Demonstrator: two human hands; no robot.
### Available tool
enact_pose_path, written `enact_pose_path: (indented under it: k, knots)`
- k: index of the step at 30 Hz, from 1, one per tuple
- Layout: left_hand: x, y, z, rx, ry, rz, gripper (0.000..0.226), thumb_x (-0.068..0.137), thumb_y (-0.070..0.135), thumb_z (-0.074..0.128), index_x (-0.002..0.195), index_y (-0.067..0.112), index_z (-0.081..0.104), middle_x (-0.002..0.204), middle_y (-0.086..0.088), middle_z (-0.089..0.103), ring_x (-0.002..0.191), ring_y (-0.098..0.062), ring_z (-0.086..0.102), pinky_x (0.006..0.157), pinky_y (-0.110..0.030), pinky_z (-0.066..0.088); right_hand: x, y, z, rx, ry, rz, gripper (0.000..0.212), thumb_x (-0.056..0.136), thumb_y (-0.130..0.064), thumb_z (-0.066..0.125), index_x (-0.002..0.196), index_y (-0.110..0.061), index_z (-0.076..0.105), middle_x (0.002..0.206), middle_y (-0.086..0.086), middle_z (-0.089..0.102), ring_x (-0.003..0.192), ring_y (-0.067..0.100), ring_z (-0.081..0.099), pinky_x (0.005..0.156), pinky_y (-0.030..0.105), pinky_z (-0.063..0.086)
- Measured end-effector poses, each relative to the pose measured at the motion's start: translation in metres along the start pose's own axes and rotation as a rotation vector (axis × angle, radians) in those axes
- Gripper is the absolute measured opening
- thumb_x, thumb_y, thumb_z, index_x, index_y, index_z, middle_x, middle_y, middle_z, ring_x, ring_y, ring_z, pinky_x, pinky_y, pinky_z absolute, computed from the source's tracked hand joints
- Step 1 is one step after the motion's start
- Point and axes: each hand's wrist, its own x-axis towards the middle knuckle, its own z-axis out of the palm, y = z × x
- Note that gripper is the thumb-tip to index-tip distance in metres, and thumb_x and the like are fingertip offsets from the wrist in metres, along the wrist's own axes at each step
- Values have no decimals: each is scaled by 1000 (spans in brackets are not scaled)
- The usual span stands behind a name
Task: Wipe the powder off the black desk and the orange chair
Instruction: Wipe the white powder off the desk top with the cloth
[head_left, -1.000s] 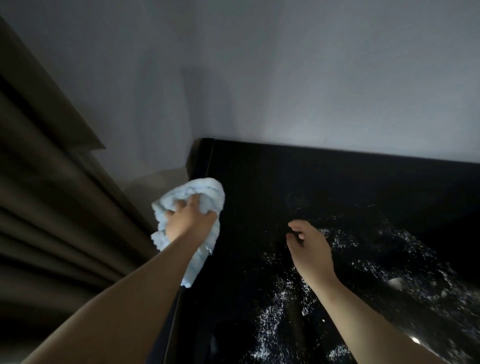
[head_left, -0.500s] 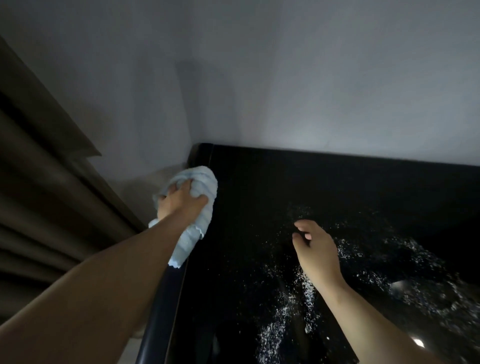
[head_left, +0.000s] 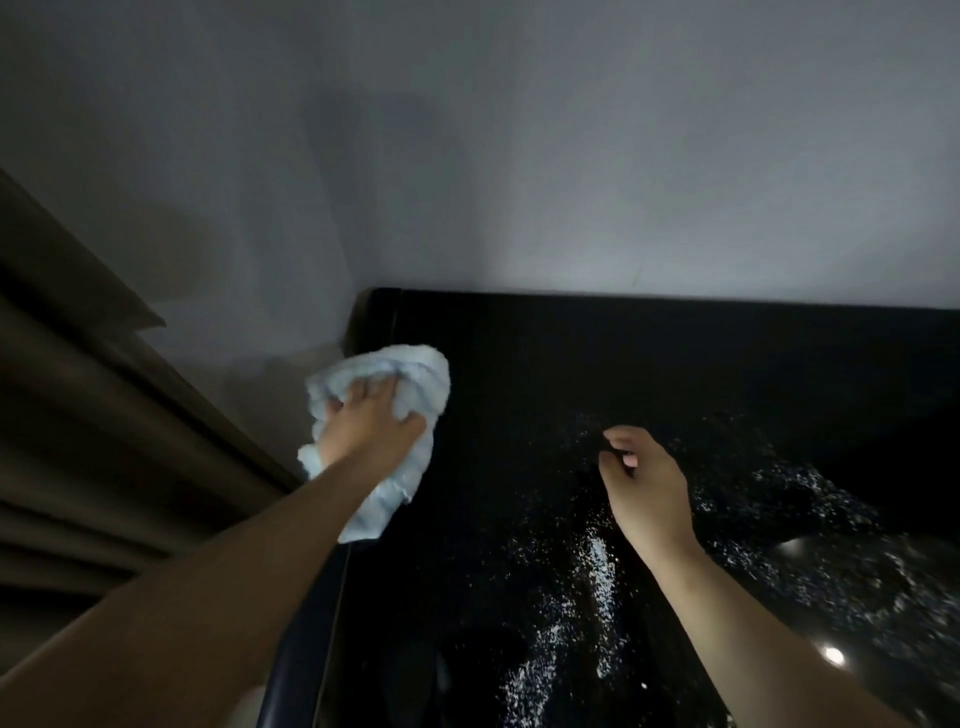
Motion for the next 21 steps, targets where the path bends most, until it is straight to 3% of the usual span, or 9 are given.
enact_pose_path:
  k: [4, 7, 8, 10, 11, 14, 17, 21]
  knots:
    - [-50, -5, 26, 55, -50, 171, 63, 82, 48, 50, 140, 29, 36, 145, 2, 39, 130, -24, 38, 104, -38, 35, -5, 2, 8, -4, -45, 15, 27, 93, -18, 53, 120, -20, 58, 115, -4, 61, 112, 19, 54, 99, 46, 41]
    - [-79, 4, 22, -33, -212, 323, 74, 63, 60, 43, 134, 40, 44, 140, 14, 45, 126, -13, 44, 95, -27, 42, -13, -1, 16, -3, -82, 1, 29, 93, -19, 53, 122, -21, 58, 116, -5, 62, 111, 17, 55, 99, 42, 43]
    - [-83, -1, 17, -38, -198, 347, 75, 60, 62, 42, 133, 43, 45, 138, 16, 46, 124, -11, 46, 93, -26, 43, -15, -2, 17, -5, -85, -10, 29, 93, -19, 53, 122, -21, 58, 116, -5, 62, 110, 16, 55, 98, 40, 43]
    - [-82, -21, 7, 2, -19, 278, 66, 70, 55, 50, 135, 42, 42, 139, 12, 46, 122, -18, 48, 91, -29, 44, -19, -2, 15, 2, -76, -25, 28, 94, -19, 53, 121, -22, 58, 113, -8, 61, 109, 15, 54, 97, 38, 44]
    - [-83, -31, 2, 32, 69, 157, 63, 77, 48, 53, 138, 40, 38, 142, 9, 42, 123, -23, 46, 91, -34, 43, -20, -1, 13, 11, -68, -30, 27, 94, -20, 54, 120, -22, 59, 112, -9, 60, 110, 15, 54, 98, 40, 43]
    - [-108, -38, 12, 70, 86, -138, 64, 84, 50, 49, 143, 39, 26, 149, 4, 27, 126, -29, 37, 90, -45, 41, -27, 1, 7, 18, -41, -48, 27, 93, -17, 55, 119, -18, 60, 113, -6, 61, 111, 17, 54, 96, 41, 45]
    - [-140, 2, 41, 79, 20, -73, 66, 84, 52, 44, 144, 35, 22, 153, -2, 20, 132, -30, 34, 96, -42, 38, -36, 1, 6, -2, -24, -67, 26, 92, -13, 57, 117, -15, 62, 111, -3, 63, 109, 20, 55, 95, 41, 46]
    - [-149, 58, 59, -116, -123, 129, 63, 85, 50, 45, 143, 36, 25, 152, 2, 25, 133, -27, 35, 95, -38, 40, -45, 0, 4, -10, -17, -67, 26, 90, -11, 57, 115, -14, 63, 109, 3, 66, 106, 25, 57, 95, 44, 44]
